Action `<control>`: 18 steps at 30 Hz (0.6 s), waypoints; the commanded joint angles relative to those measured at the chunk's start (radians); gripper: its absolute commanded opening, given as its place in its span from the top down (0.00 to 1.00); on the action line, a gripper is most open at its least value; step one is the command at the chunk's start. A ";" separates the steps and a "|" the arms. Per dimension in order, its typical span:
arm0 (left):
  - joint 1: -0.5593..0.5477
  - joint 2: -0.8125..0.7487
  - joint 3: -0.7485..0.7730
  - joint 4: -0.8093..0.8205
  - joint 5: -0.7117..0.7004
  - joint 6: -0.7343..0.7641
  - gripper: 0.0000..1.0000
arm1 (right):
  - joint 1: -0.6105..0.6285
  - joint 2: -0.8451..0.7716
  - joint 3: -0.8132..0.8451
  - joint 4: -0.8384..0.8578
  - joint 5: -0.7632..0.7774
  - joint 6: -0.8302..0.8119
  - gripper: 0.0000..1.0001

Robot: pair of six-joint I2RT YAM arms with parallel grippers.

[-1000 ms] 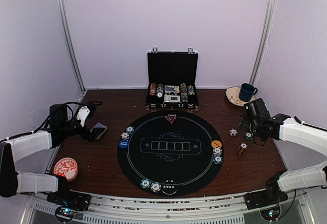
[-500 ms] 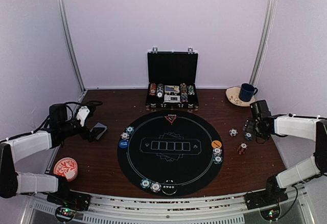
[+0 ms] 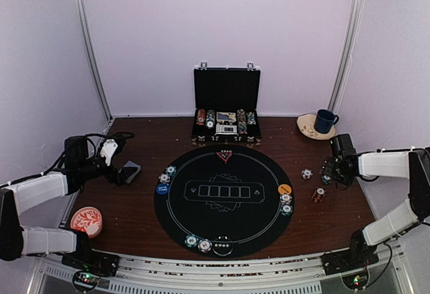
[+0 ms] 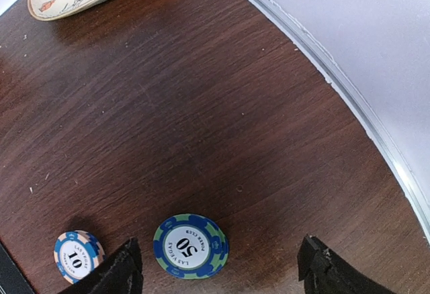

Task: Distribute texas hold em gaming equipment
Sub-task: Pick up the pile of poker chips from the pile of poker chips.

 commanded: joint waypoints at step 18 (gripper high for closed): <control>-0.002 0.015 -0.011 0.056 -0.013 0.010 0.02 | 0.116 -0.207 -0.054 -0.001 -0.092 -0.048 0.22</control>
